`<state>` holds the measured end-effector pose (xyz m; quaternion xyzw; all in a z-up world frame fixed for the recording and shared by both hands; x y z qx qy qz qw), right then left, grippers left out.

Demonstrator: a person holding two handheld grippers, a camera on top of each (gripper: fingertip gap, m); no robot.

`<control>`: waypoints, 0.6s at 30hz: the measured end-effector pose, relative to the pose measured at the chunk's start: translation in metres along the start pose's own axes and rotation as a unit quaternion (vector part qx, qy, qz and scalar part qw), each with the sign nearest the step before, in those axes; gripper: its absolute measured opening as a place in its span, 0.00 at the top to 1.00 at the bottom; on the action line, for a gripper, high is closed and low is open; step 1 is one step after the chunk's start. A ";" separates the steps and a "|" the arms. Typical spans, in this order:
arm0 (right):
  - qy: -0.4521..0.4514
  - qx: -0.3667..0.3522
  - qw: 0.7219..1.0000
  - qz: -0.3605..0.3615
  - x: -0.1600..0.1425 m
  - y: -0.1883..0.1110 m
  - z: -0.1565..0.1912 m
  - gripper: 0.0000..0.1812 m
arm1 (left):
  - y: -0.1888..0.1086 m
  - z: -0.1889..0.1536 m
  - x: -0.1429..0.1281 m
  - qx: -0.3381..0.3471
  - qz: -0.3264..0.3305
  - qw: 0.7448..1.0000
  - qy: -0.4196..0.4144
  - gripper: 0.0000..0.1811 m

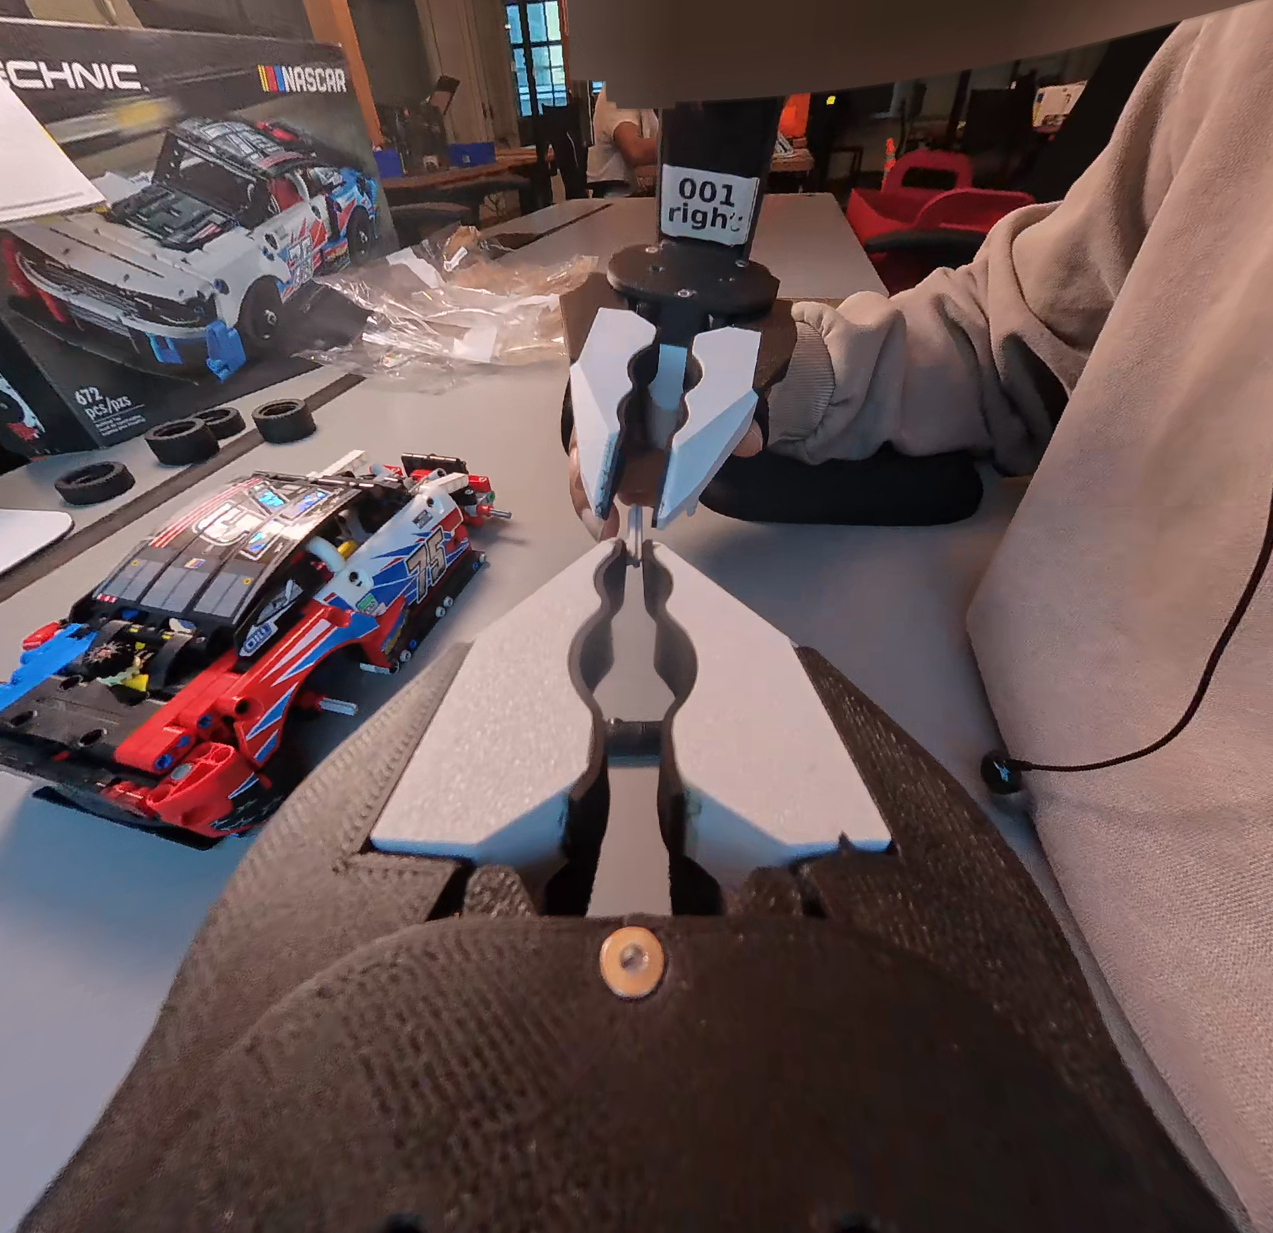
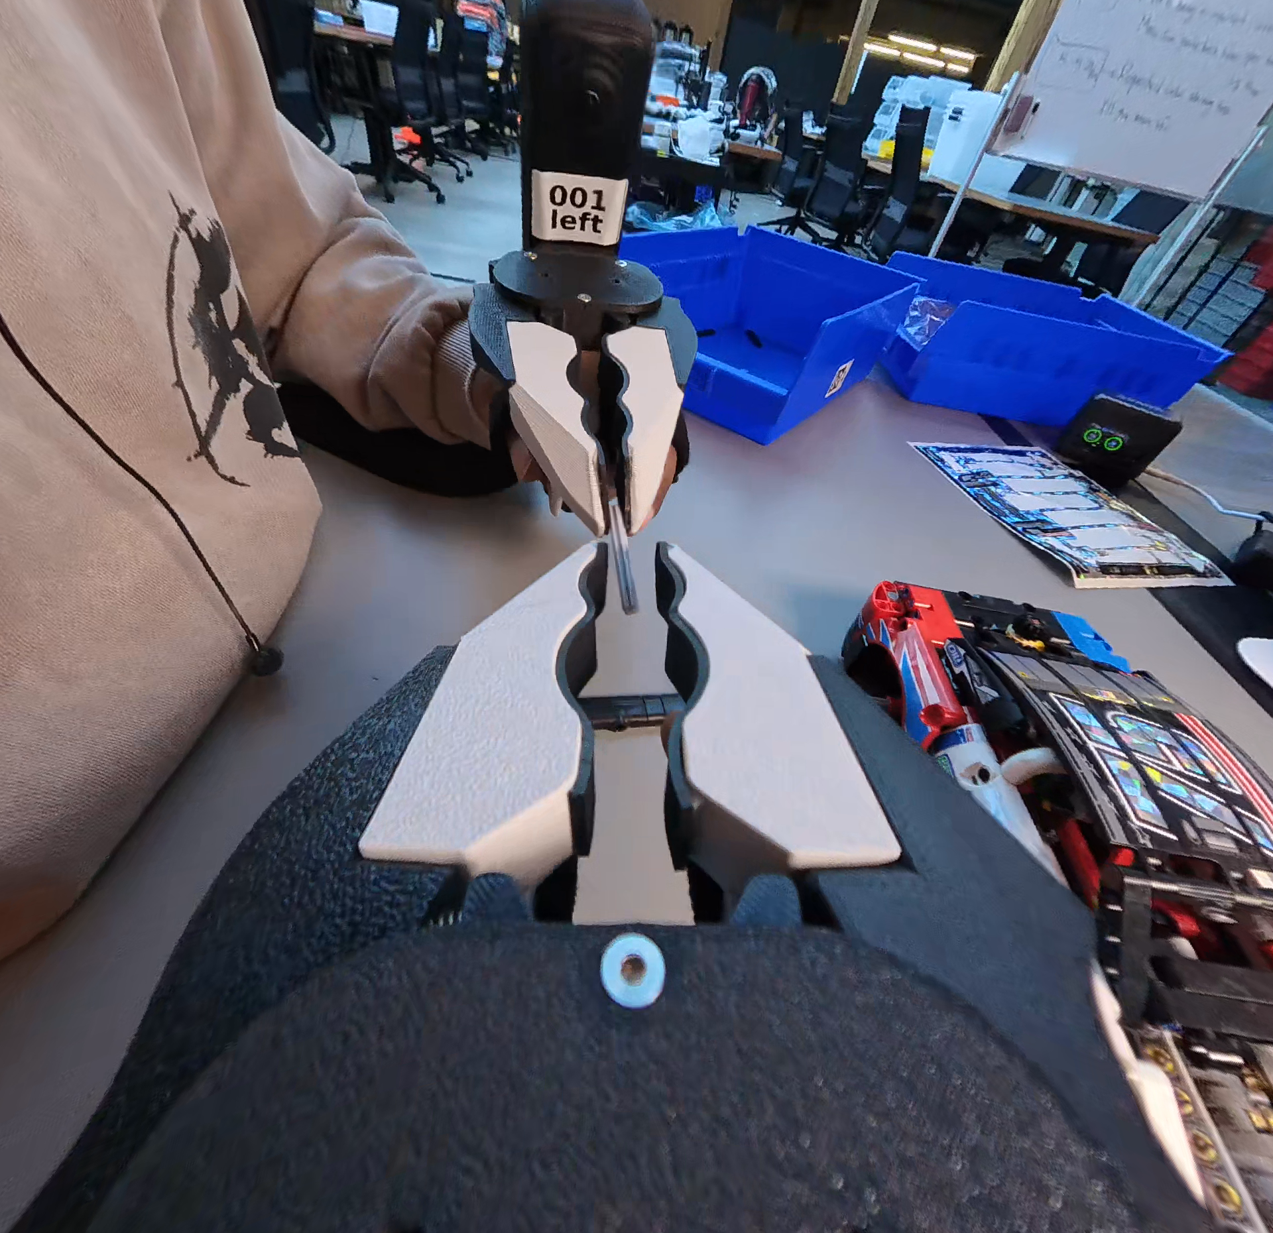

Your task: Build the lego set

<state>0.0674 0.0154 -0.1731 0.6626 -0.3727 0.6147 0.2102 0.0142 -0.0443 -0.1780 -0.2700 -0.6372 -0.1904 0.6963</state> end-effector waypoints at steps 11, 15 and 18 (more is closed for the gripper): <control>0.040 0.039 0.998 -0.019 0.003 0.002 0.009 0.98 | 0.001 -0.010 0.007 0.000 -0.017 0.999 0.050 0.99; 0.044 0.045 0.998 -0.021 0.004 0.002 0.009 0.99 | 0.001 -0.010 0.007 0.003 -0.018 0.998 0.052 0.99; 0.038 0.033 0.999 -0.014 0.001 0.001 0.005 0.99 | 0.001 -0.002 0.005 0.005 -0.016 1.000 0.015 0.96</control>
Point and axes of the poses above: each gripper's, where its closed fingertips meet, y out along the fingers, x out of its top, z = x × y across the jaws, the point moved 4 cm from there along -y, back along the fingers, and after that the axes turned 1 degree about x, right-handed, at the moved point
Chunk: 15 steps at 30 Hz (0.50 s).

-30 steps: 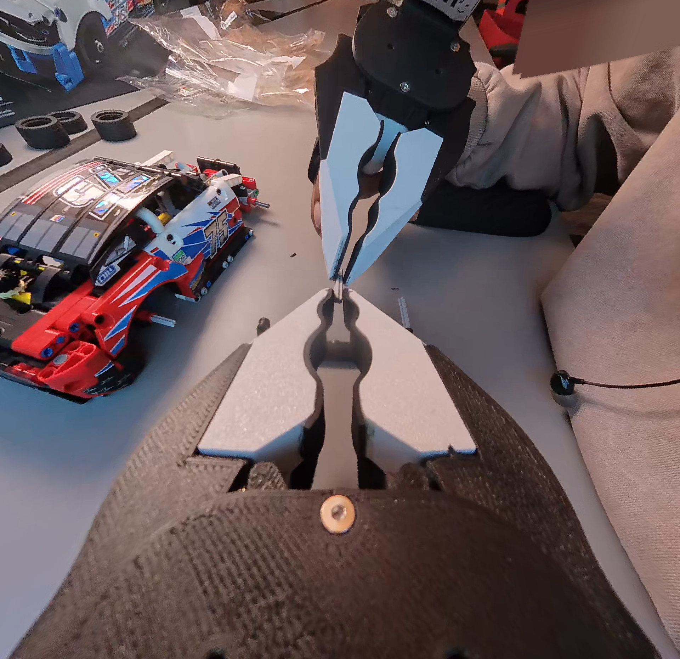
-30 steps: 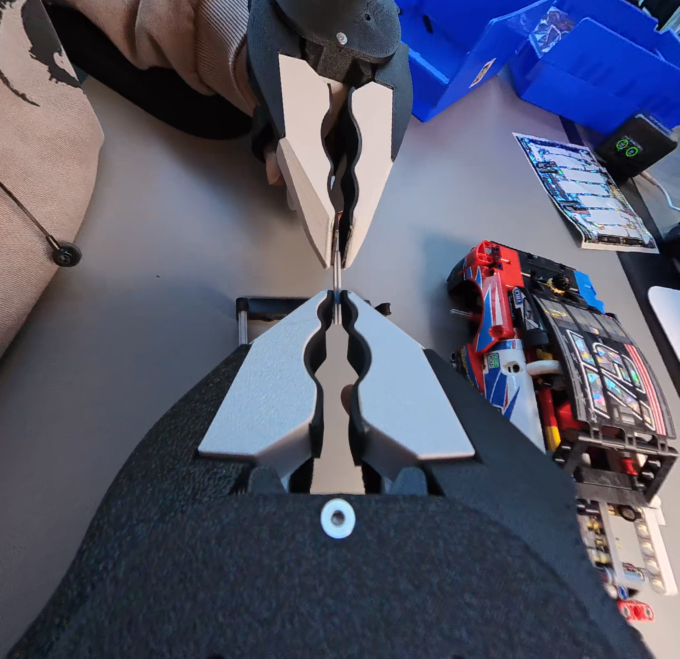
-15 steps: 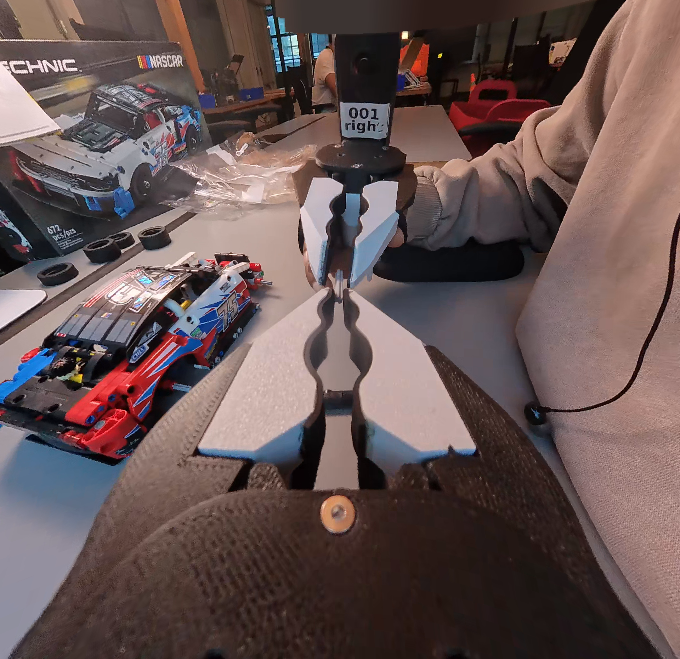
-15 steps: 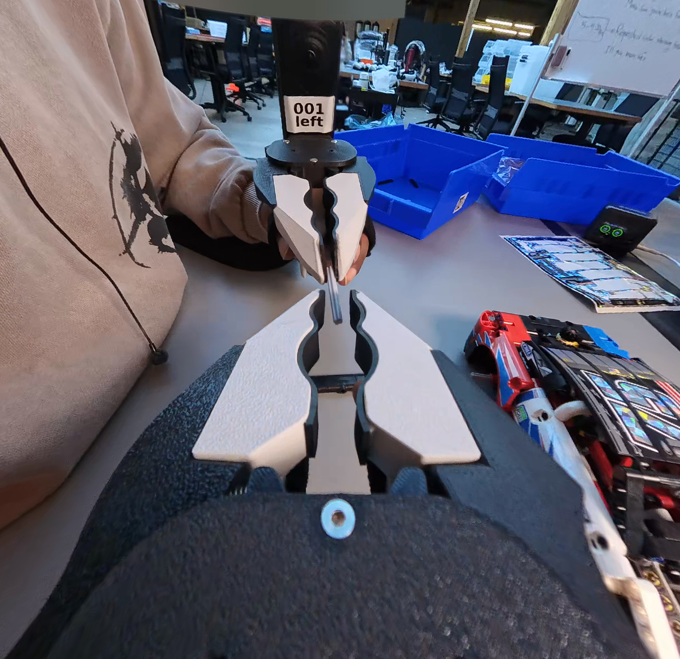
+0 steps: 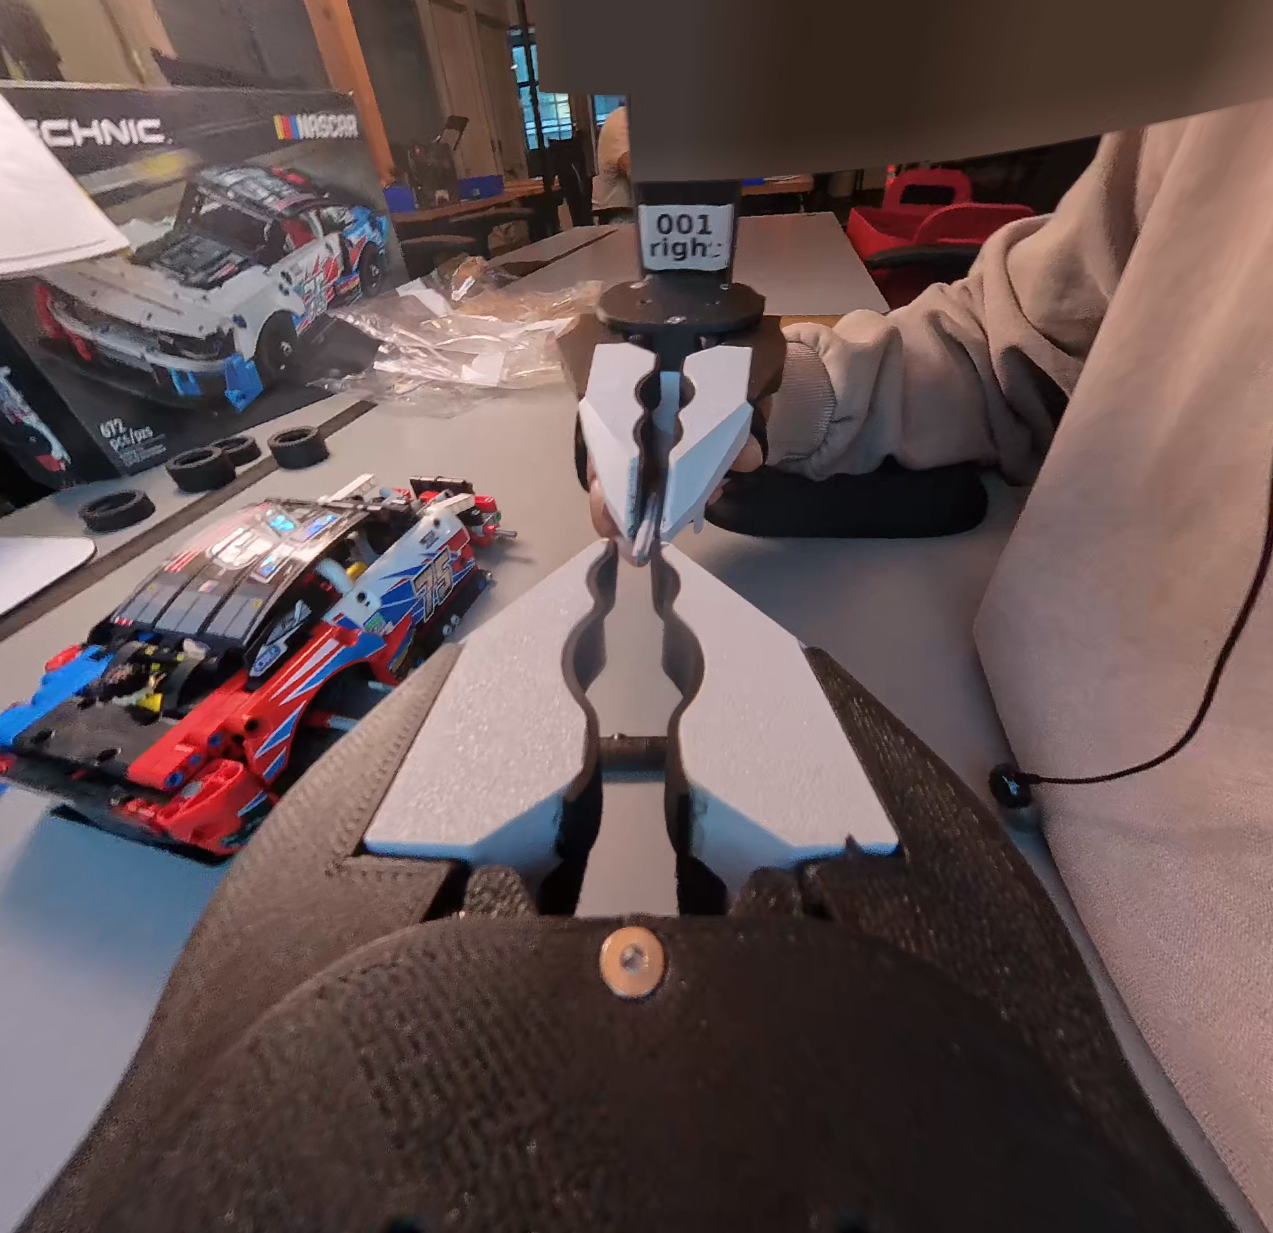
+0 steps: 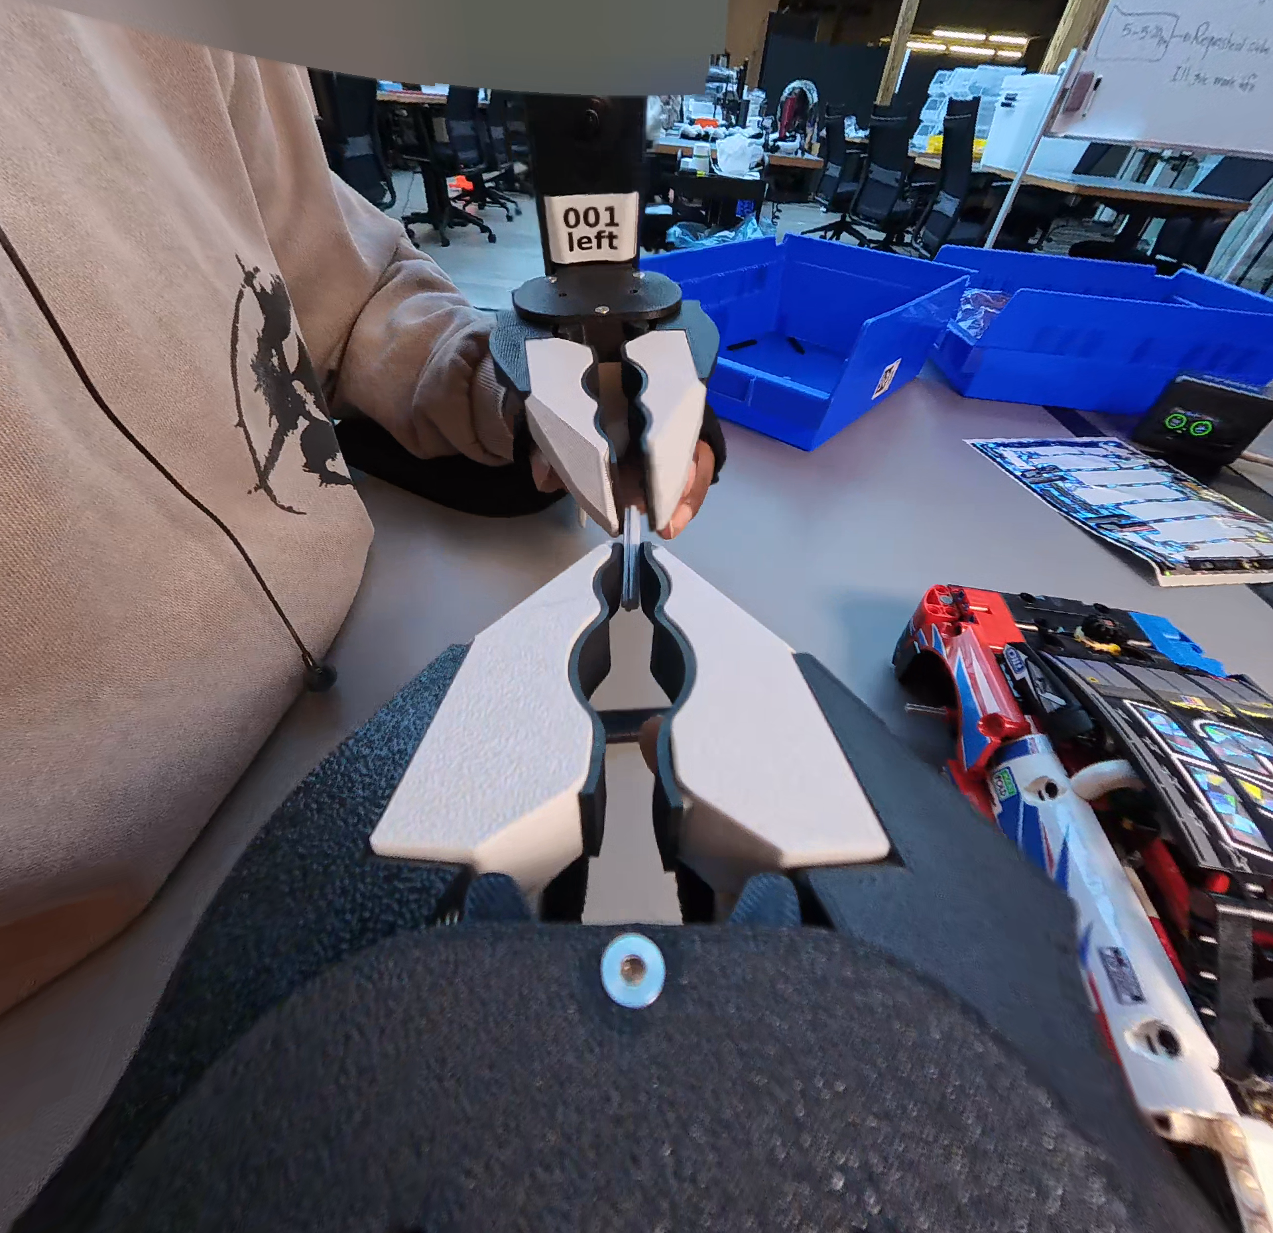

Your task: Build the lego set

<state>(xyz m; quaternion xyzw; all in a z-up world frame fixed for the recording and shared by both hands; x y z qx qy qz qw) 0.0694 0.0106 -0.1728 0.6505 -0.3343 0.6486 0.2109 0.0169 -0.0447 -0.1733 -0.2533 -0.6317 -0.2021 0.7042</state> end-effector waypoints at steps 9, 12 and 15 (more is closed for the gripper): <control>-0.007 -0.058 0.994 0.093 -0.039 -0.021 -0.046 0.99 | 0.015 0.058 -0.063 0.026 0.223 0.969 -0.100 0.85; -0.004 -0.057 0.993 0.106 -0.048 -0.018 -0.048 0.99 | 0.027 0.055 -0.076 -0.002 0.273 0.958 -0.085 0.87; 0.000 -0.053 0.993 0.109 -0.052 -0.019 -0.045 0.99 | 0.030 0.054 -0.081 0.002 0.274 0.960 -0.051 0.90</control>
Point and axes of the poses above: each gripper's, where its closed fingertips meet, y out along the fingers, x out of its top, z = x × y across the jaws, the point moved 4 cm from there along -y, back along the fingers, and after that the axes turned 1 degree about x, right-handed, at the moved point
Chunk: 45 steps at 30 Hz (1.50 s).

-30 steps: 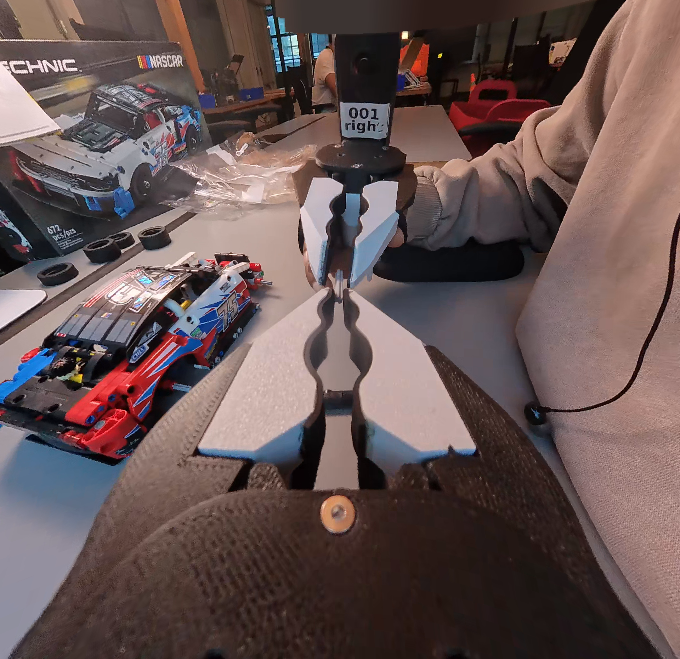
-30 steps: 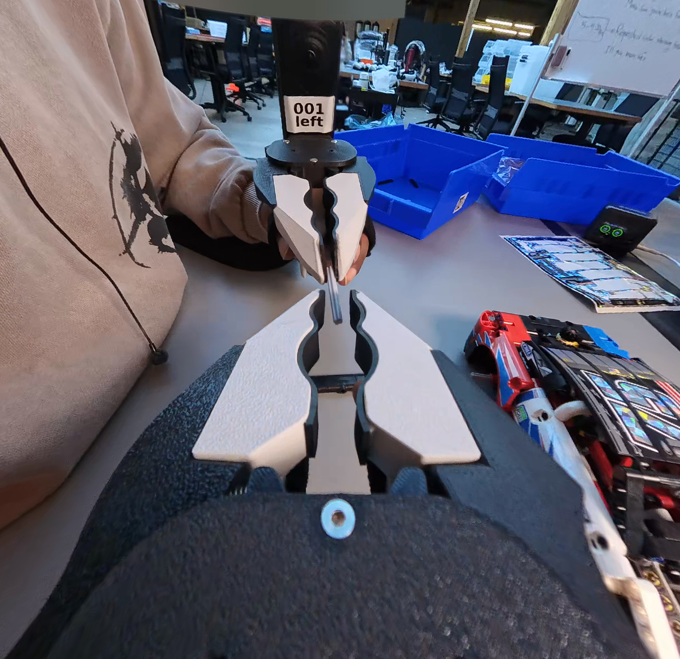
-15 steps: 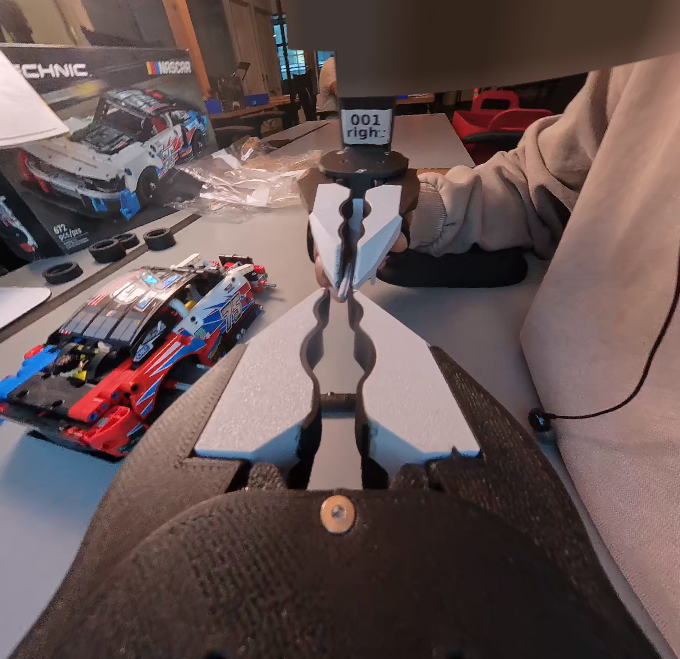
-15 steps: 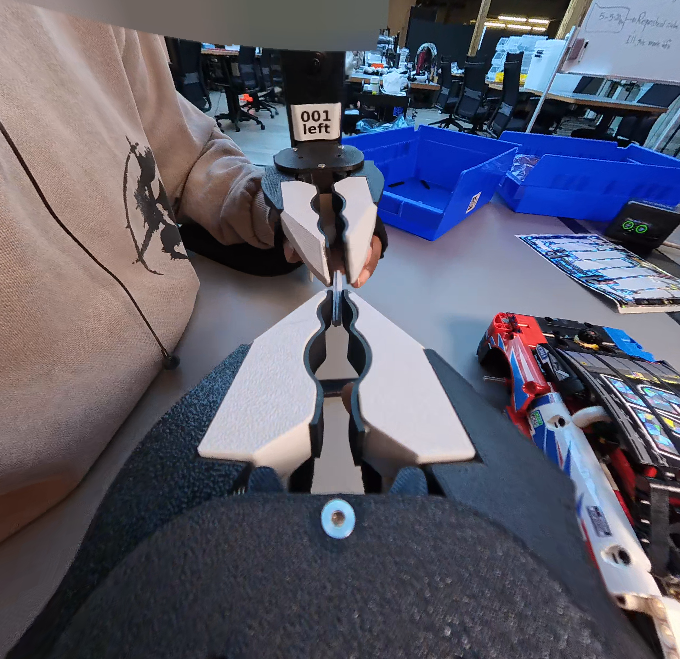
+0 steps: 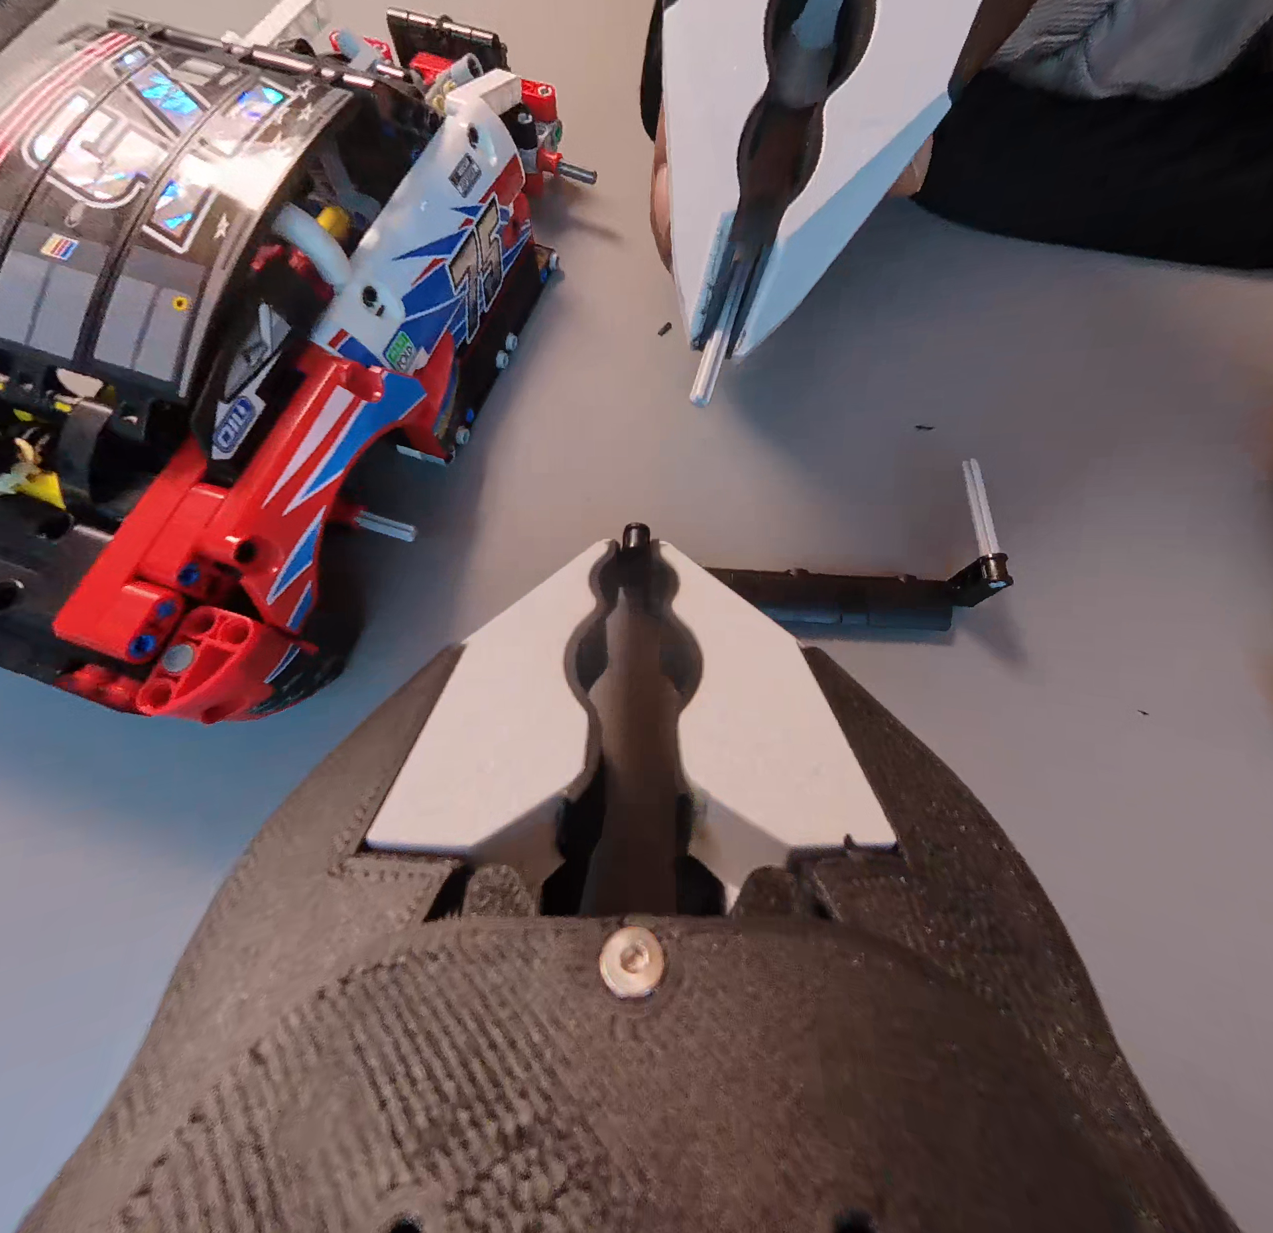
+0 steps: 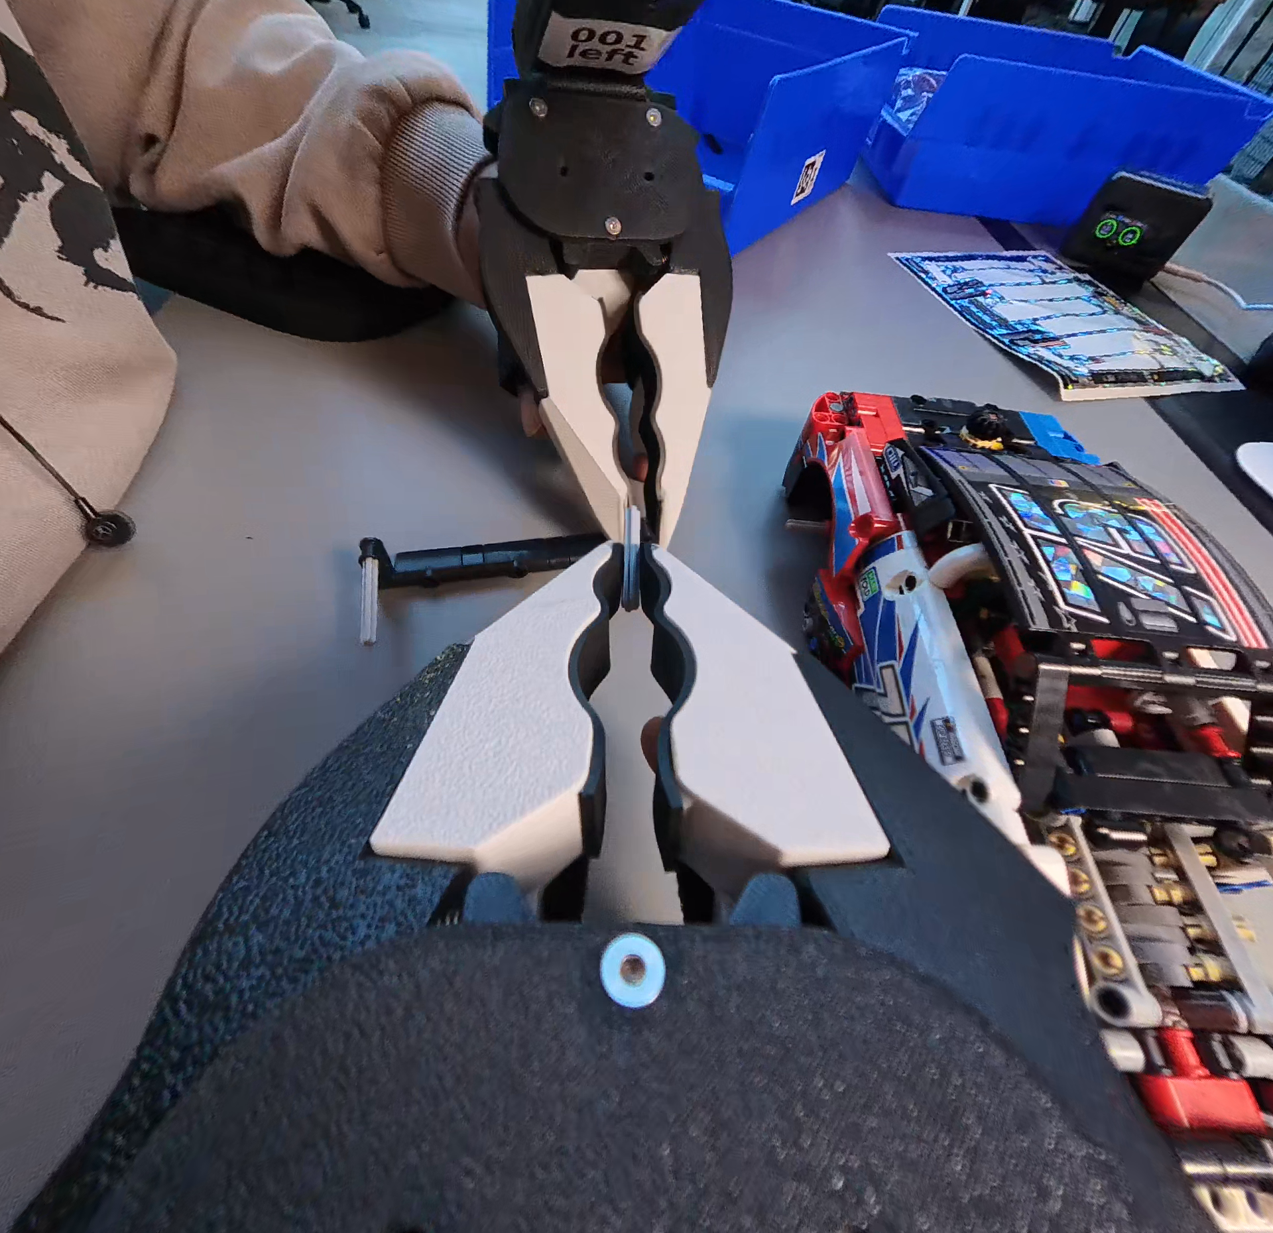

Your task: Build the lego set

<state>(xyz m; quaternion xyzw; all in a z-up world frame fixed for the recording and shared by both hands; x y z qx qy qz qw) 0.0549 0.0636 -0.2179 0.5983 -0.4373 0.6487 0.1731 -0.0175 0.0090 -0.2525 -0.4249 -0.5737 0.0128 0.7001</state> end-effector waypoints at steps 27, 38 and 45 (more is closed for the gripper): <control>-0.081 0.029 0.996 -0.009 0.018 0.002 0.032 0.99 | -0.025 -0.044 0.029 -0.078 -0.132 0.987 0.041 0.97; -0.056 0.035 0.998 0.010 0.012 0.006 0.034 0.99 | -0.019 -0.046 0.025 -0.048 -0.091 0.994 0.049 0.97; -0.048 0.055 0.997 -0.009 0.015 0.008 0.041 0.99 | -0.018 -0.056 0.032 -0.052 -0.085 0.993 0.059 0.98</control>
Point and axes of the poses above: each gripper's, where its closed fingertips meet, y out along the fingers, x out of its top, z = x × y across the jaws, the point moved 4 cm from there along -y, back along the fingers, and after that the axes turned 1 degree about x, right-handed, at the moved point
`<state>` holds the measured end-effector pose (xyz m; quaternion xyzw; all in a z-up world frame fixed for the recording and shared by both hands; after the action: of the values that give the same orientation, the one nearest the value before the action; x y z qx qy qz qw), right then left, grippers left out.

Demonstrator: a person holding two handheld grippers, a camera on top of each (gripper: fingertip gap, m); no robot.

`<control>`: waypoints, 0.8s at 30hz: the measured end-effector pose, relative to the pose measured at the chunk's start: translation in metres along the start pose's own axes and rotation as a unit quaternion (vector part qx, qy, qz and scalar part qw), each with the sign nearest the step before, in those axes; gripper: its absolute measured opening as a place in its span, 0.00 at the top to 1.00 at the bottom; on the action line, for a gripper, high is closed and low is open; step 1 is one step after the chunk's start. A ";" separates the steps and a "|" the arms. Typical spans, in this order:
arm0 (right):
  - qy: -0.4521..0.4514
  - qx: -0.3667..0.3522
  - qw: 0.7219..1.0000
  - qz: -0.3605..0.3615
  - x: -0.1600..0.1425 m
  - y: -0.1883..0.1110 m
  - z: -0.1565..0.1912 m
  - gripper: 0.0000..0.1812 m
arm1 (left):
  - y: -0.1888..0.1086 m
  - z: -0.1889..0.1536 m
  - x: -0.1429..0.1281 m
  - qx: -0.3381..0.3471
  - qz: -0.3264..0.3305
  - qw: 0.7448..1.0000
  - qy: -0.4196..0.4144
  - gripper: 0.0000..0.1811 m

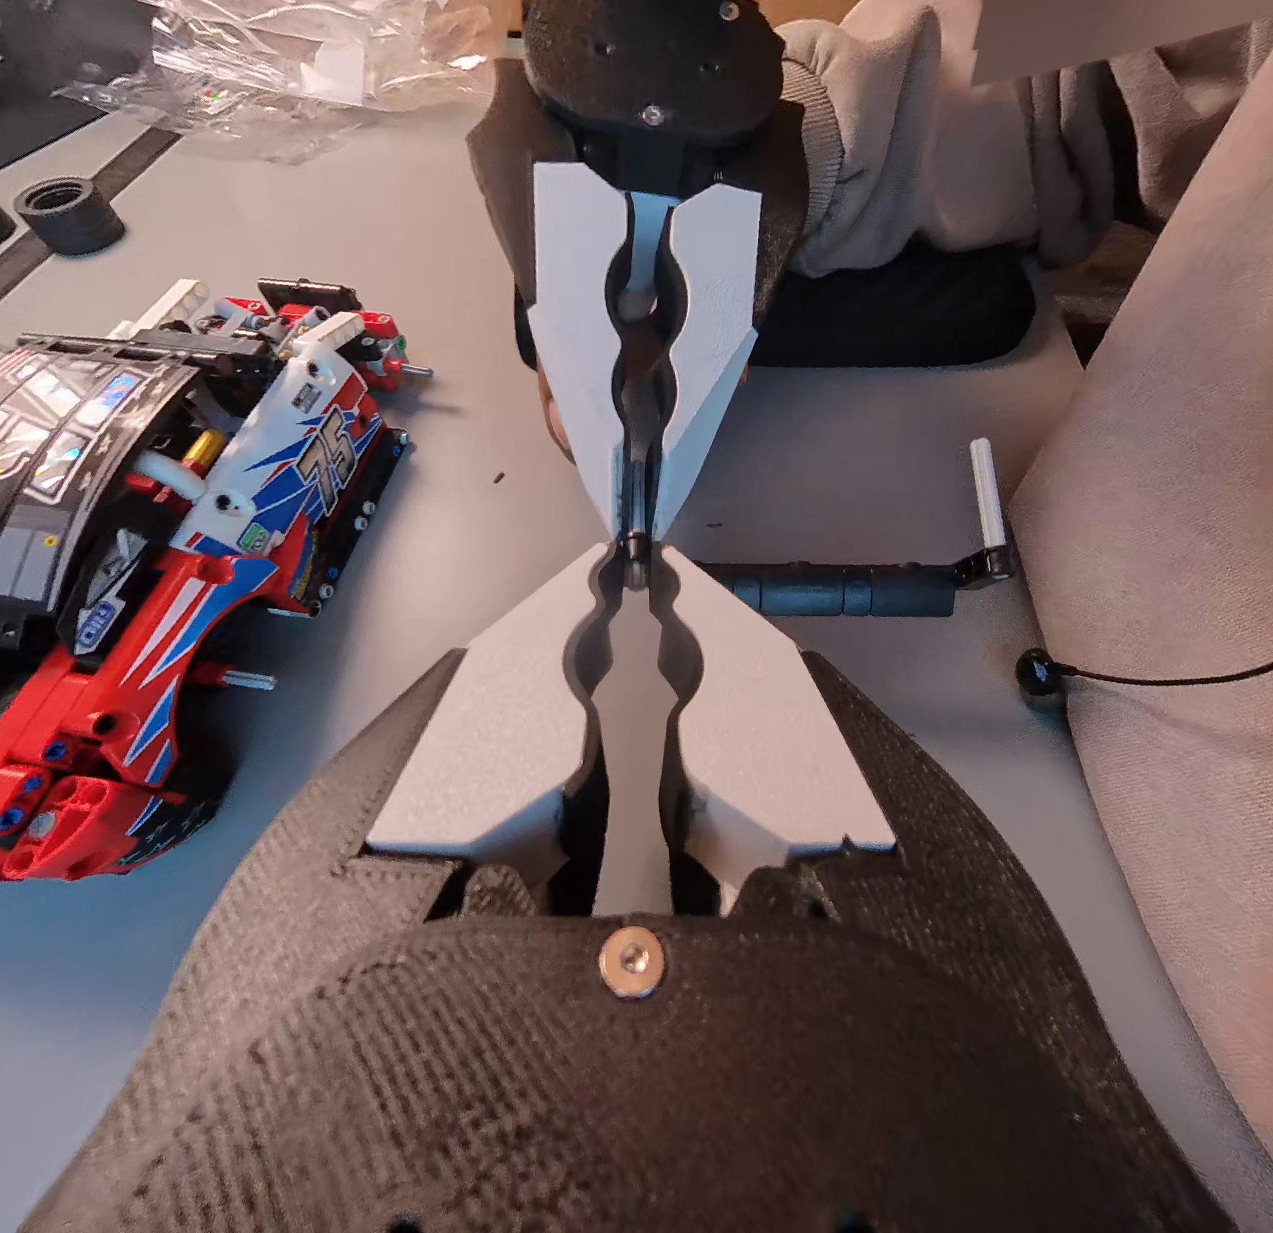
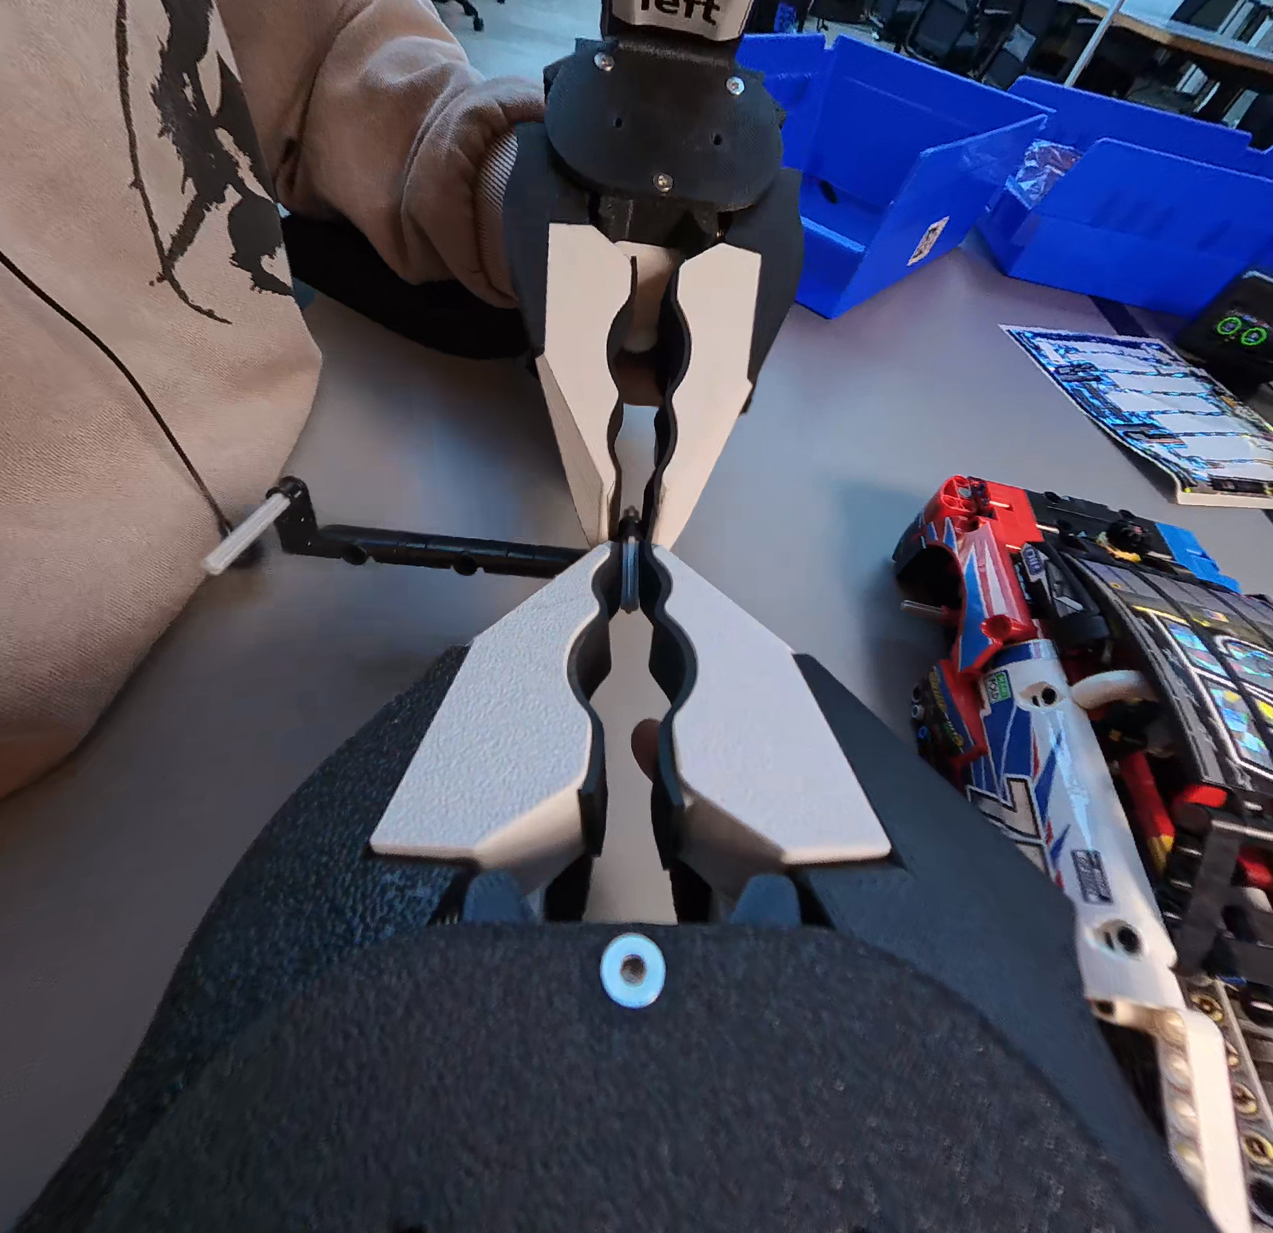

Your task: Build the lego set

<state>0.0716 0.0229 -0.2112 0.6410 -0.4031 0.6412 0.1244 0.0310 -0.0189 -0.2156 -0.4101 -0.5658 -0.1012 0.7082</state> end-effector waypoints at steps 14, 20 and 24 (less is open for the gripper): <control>0.029 0.025 0.997 -0.068 0.019 -0.009 -0.003 0.99 | -0.016 -0.002 0.022 0.016 -0.020 0.999 0.030 0.97; 0.033 0.025 0.995 -0.091 0.028 -0.013 -0.004 0.99 | -0.023 -0.003 0.029 0.024 -0.047 0.998 0.030 0.97; 0.043 0.012 0.994 -0.097 0.024 -0.026 -0.011 0.99 | -0.039 0.004 0.033 0.035 -0.080 0.996 0.016 0.97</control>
<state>0.0777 0.0378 -0.1778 0.6503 -0.3256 0.6581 0.1951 0.0158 -0.0310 -0.1682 -0.3366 -0.5887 -0.1439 0.7207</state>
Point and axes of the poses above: each gripper's, where its closed fingertips meet, y out along the fingers, x out of its top, z = x × y across the jaws, the point moved 4 cm from there along -y, back along the fingers, and after that the axes turned 1 degree about x, right-handed, at the moved point
